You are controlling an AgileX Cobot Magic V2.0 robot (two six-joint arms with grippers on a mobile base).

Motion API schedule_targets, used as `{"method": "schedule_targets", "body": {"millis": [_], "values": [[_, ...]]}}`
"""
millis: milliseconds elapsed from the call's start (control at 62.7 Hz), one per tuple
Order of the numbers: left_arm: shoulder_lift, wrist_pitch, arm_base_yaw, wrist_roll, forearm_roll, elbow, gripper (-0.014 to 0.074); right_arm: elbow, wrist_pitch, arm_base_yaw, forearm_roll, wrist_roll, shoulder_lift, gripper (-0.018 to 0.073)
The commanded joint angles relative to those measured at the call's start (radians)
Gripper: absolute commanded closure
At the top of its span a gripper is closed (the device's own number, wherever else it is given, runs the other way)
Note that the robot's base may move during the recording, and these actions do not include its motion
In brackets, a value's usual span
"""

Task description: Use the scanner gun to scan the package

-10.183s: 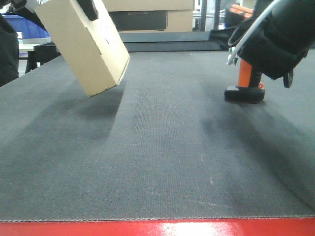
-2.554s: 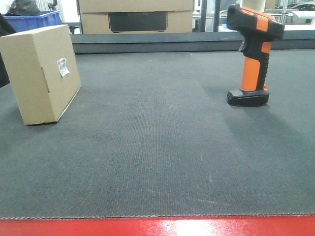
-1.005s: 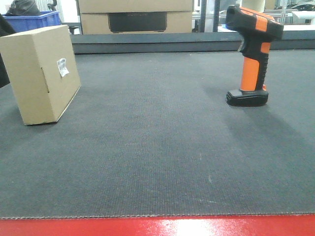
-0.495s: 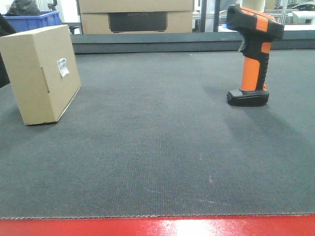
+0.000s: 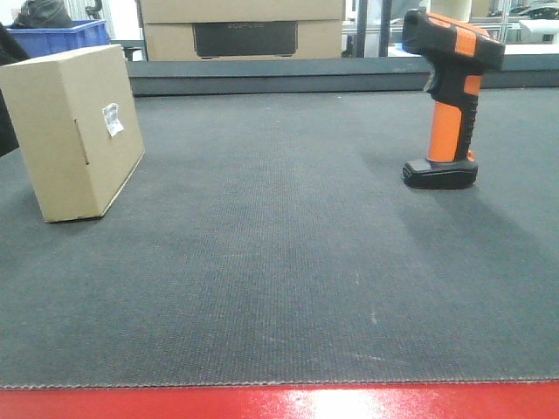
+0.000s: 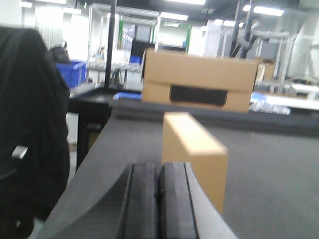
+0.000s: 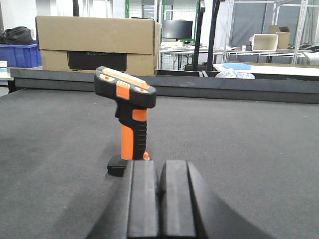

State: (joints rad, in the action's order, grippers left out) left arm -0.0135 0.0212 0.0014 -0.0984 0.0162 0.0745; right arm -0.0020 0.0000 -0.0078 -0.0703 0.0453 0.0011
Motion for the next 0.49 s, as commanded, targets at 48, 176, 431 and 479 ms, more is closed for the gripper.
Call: {"method": "schedule_targets", "body": {"millis": [48,176,431,479], "values": [[0.014,-0.029,0.006,0.009,-0.001,-0.067,0.0707,0.002,-0.019,-0.007,0.0,-0.001,-0.001,0.0728],[0.014,-0.021,0.006,0.009,-0.001,-0.074,0.0707,0.002,-0.019,-0.007,0.0,-0.001,-0.001,0.0728],[0.014,-0.039,0.047,0.009,0.019,-0.074,0.0707,0.002,-0.019,-0.007,0.0,-0.001,-0.001,0.0728],[0.014,-0.039,0.059,0.009,0.019,-0.074,0.0707,0.002,-0.019,-0.007,0.0,-0.001,-0.001,0.0728]]}}
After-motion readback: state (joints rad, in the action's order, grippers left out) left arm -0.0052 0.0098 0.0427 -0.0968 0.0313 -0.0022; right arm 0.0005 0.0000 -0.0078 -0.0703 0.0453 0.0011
